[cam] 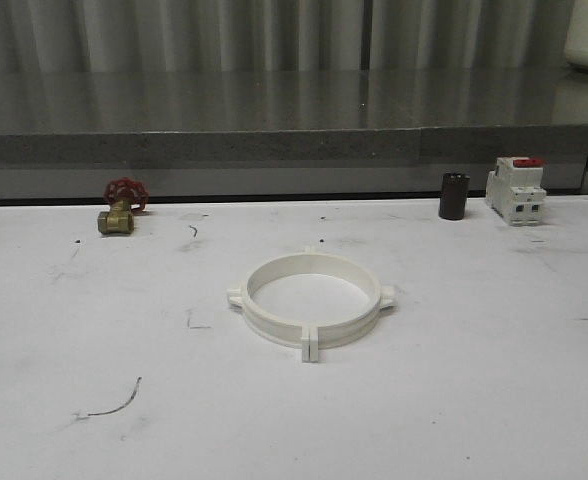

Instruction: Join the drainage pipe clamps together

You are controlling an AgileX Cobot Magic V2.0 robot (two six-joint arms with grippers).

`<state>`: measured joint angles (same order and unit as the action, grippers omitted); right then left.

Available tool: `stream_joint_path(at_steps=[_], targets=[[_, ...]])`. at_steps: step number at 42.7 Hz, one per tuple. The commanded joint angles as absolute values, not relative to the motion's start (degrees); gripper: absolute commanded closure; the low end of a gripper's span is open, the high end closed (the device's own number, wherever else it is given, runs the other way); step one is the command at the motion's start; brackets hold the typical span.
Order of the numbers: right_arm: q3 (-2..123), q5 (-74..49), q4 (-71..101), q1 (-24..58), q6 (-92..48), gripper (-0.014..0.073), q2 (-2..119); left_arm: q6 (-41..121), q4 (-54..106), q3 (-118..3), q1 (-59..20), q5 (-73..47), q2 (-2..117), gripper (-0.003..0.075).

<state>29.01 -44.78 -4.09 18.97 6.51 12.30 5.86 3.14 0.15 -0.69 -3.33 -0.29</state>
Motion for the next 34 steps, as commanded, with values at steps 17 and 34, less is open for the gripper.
stream_joint_path(at_steps=[17,34], targets=[[0.8,-2.1,-4.3,5.5,6.1,0.0661,-1.5,5.7,3.6,1.5,-1.0,1.5,-0.9,0.0741],[-1.3,2.0,0.0,4.3,6.1,0.0661,-1.5,5.7,3.6,1.5,-1.0,1.5,-0.9,0.0741]])
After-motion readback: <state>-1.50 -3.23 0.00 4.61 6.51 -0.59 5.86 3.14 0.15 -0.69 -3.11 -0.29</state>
